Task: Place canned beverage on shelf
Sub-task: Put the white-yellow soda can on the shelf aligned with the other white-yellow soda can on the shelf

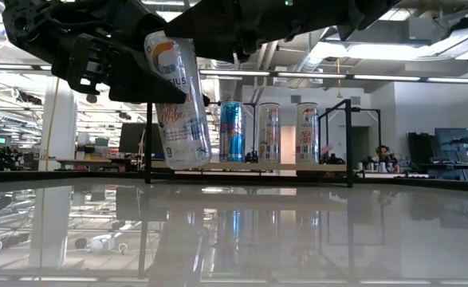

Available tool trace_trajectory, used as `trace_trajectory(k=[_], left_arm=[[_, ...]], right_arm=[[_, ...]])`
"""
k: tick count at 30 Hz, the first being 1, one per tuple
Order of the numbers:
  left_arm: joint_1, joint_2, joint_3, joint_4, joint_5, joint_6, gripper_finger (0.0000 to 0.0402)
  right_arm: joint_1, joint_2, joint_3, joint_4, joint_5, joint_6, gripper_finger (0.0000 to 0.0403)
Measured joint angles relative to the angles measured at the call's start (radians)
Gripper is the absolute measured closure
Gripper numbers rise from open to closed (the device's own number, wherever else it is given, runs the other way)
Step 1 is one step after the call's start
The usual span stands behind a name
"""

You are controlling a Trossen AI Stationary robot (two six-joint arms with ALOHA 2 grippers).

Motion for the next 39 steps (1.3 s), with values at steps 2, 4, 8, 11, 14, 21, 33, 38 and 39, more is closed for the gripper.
trace_trajectory(k=[2, 4, 8, 11, 14, 21, 33, 38, 39], left_arm=[[0.000, 0.000, 0.000, -0.001, 0.000, 0.000, 0.0174], [0.000, 0.000, 0.000, -0.001, 0.000, 0.000, 0.0174], [0.000, 0.000, 0.000, -0.001, 0.000, -0.001, 0.0174], [0.000, 0.000, 0.000, -0.001, 0.000, -0.003, 0.0174], [0.000, 0.000, 0.000, -0.001, 0.001, -0.003, 0.0174], [0.000, 0.000, 0.000, -0.001, 0.003, -0.003, 0.0174], [0.000, 0.000, 0.000, 0.004, -0.049, -0.009, 0.0174], [0.000, 0.000, 0.000, 0.016, -0.073, -0.025, 0.0174], [0.000, 0.000, 0.000, 0.025, -0.088, -0.033, 0.0174]], right_arm=[[0.000, 0.000, 0.000, -0.001, 0.000, -0.001, 0.0026], [0.000, 0.000, 0.000, 0.002, 0.000, -0.001, 0.0026], [0.000, 0.000, 0.000, 0.011, 0.000, -0.001, 0.0026], [0.000, 0.000, 0.000, 0.009, 0.000, -0.001, 0.0026], [0.000, 0.000, 0.000, 0.014, -0.001, -0.003, 0.0026], [0.000, 0.000, 0.000, 0.014, -0.020, -0.004, 0.0026], [-0.020, 0.000, -0.001, -0.023, -0.079, -0.049, 0.0026], [-0.034, -0.001, -0.001, -0.023, -0.081, -0.053, 0.0026], [-0.035, -0.001, -0.001, -0.023, -0.081, -0.053, 0.0026]])
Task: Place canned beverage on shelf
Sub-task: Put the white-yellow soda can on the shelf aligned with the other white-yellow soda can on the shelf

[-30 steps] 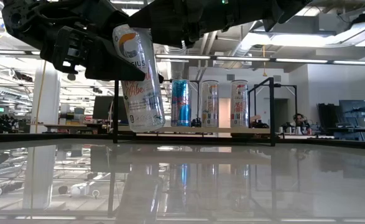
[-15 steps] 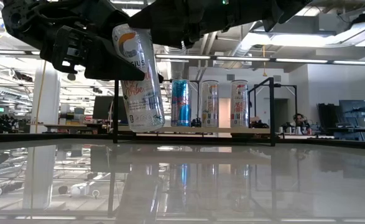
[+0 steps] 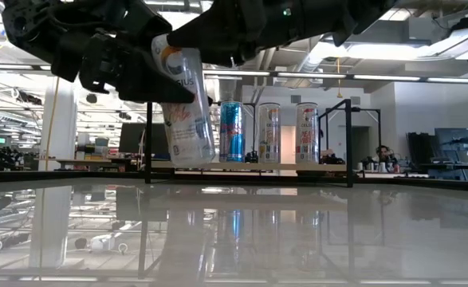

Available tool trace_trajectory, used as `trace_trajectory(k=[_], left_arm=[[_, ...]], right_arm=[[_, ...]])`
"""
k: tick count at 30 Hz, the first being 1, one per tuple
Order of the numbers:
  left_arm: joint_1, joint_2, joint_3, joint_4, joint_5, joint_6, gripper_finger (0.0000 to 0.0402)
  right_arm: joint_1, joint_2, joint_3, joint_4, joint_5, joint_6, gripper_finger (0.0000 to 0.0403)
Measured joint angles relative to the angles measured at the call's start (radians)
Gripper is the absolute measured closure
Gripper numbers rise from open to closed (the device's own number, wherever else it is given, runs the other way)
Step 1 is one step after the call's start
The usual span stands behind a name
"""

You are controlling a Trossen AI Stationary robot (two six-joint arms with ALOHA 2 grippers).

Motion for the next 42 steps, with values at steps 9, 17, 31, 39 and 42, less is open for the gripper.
trace_trajectory(k=[9, 17, 31, 39, 42], left_arm=[[0.000, 0.000, 0.000, 0.020, -0.079, -0.049, 0.0174], [0.001, 0.000, 0.000, 0.022, -0.117, -0.052, 0.0174], [0.001, -0.006, 0.001, -0.035, -0.112, -0.031, 0.0073], [0.002, -0.114, -0.002, -0.226, -0.179, -0.004, 0.0041], [0.007, -0.164, -0.010, -0.282, -0.230, -0.005, 0.0041]], right_arm=[[-0.018, 0.000, 0.000, 0.000, 0.005, -0.003, 0.0026], [-0.025, 0.000, 0.000, 0.000, 0.005, -0.003, 0.0045], [-0.022, -0.079, -0.004, -0.142, 0.027, 0.101, 0.0127], [-0.029, -0.308, -0.088, -0.321, 0.038, 0.066, 0.0127], [-0.066, -0.430, -0.201, -0.281, 0.084, 0.075, 0.0127]])
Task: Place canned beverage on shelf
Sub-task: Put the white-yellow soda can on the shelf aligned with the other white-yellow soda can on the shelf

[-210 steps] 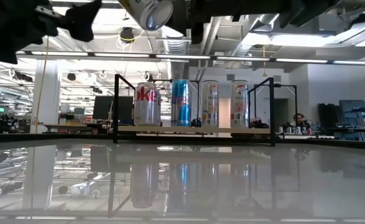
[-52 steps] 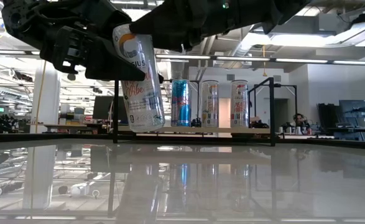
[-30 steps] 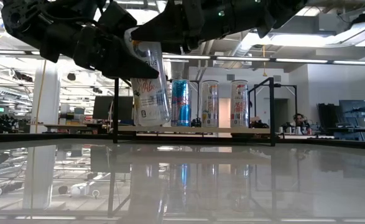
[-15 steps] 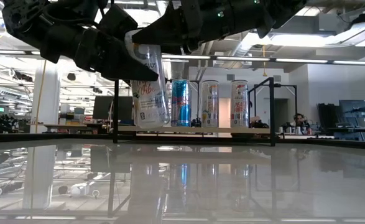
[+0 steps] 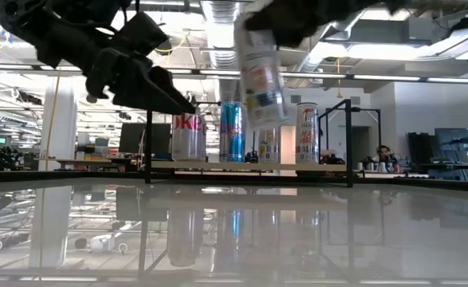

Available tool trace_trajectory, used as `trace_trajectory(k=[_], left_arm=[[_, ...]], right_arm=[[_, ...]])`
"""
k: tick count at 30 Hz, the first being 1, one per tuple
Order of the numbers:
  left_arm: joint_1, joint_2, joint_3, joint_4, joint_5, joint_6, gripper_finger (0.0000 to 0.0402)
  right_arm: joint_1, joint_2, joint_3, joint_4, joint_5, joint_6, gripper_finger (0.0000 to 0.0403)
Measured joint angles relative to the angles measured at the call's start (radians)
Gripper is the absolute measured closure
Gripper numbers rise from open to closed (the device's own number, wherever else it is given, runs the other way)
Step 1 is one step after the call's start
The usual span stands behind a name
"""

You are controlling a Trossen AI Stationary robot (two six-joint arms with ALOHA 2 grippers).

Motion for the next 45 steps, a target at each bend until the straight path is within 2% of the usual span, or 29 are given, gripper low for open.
trace_trajectory(k=[4, 6, 8, 13, 21, 27, 30, 39, 45], left_arm=[[0.020, -0.060, -0.066, 0.083, 0.004, 0.001, 0.0041], [0.039, -0.085, -0.111, 0.188, 0.043, 0.005, 0.0041], [0.060, -0.107, -0.156, 0.293, 0.108, 0.000, 0.0041], [0.089, -0.133, -0.213, 0.438, 0.269, -0.031, 0.0041], [0.086, -0.131, -0.215, 0.430, 0.313, 0.001, 0.0041], [0.074, -0.131, -0.215, 0.455, 0.424, 0.027, 0.0041], [0.069, -0.142, -0.216, 0.482, 0.443, 0.013, 0.0041], [0.070, -0.393, -0.316, 0.491, 0.424, -0.010, 0.0041], [0.070, -0.525, -0.380, 0.488, 0.461, 0.000, 0.0041]], right_arm=[[-0.085, -0.100, -0.200, 0.249, 0.038, 0.036, 0.0127], [-0.133, -0.111, -0.264, 0.373, 0.030, 0.053, 0.0127], [-0.175, -0.111, -0.287, 0.423, -0.007, 0.054, 0.0127], [-0.270, -0.067, -0.278, 0.427, -0.107, 0.055, 0.0127], [-0.319, -0.044, -0.271, 0.439, -0.136, 0.055, 0.0127], [-0.336, -0.051, -0.271, 0.441, -0.136, 0.047, 0.0123], [-0.351, -0.050, -0.271, 0.420, -0.151, 0.047, 0.0120], [-0.401, -0.050, -0.271, 0.372, -0.218, 0.045, 0.0118], [-0.431, -0.050, -0.271, 0.361, -0.240, 0.043, 0.0118]])
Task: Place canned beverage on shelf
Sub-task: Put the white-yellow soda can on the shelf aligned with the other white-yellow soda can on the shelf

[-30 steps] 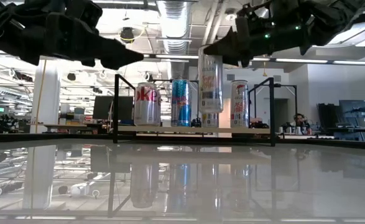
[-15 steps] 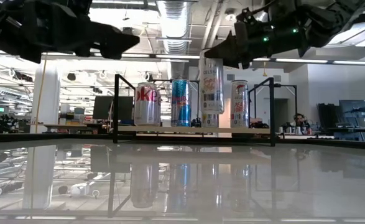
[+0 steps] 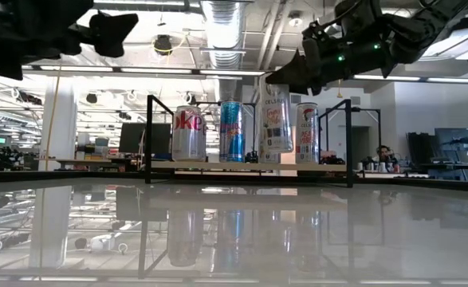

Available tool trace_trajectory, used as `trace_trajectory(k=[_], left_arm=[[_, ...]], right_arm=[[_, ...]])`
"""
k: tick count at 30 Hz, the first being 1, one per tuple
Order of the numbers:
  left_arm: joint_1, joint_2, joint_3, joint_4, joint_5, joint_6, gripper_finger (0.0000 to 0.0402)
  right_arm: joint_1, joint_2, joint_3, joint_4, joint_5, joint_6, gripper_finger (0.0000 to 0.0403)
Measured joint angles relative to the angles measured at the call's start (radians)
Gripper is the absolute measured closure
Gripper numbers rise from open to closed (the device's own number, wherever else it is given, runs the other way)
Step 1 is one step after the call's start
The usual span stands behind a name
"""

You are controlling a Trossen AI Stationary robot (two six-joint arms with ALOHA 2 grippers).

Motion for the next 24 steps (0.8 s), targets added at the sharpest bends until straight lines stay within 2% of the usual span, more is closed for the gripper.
trace_trajectory(k=[7, 17, 24], left_arm=[[0.000, -0.067, -0.017, -0.031, -0.013, 0.000, 0.0041], [0.000, -0.066, -0.017, -0.033, -0.041, 0.006, 0.0041], [0.000, -0.066, -0.017, -0.039, -0.041, 0.008, 0.0041]], right_arm=[[-0.020, 0.000, 0.000, -0.008, 0.000, -0.039, 0.0117], [-0.069, 0.010, 0.000, -0.010, 0.002, -0.037, 0.0117], [-0.113, 0.083, 0.002, 0.065, 0.001, -0.006, 0.0117]])
